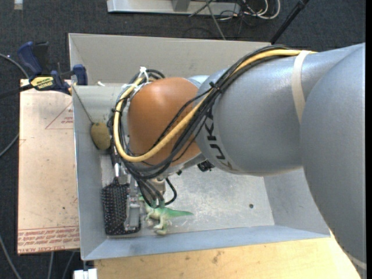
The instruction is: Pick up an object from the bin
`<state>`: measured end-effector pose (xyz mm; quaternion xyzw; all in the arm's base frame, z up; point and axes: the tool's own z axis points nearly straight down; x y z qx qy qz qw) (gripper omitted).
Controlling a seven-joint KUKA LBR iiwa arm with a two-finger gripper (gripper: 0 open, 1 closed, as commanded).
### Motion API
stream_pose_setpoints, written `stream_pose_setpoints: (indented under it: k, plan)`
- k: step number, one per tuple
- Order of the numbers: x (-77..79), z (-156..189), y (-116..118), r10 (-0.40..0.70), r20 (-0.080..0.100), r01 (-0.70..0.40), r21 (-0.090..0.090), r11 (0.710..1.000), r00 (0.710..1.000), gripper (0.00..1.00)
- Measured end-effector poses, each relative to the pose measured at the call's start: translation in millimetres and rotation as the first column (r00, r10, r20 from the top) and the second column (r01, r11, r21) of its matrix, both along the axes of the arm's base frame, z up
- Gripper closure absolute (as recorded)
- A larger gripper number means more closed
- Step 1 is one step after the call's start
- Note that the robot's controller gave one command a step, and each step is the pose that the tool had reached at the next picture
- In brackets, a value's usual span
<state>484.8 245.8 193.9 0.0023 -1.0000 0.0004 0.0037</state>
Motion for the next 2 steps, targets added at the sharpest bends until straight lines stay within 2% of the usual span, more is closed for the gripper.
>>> stream_pose_setpoints:
  k: [1,2]
  plan:
    - [2.3,4.4,-1.5,-0.005,0.007,0.005,0.002,1.000,1.000,0.00]
    - [0.2,-47.8,-12.3,0.242,0.015,-0.242,0.003,0.970,0.970,0.00]
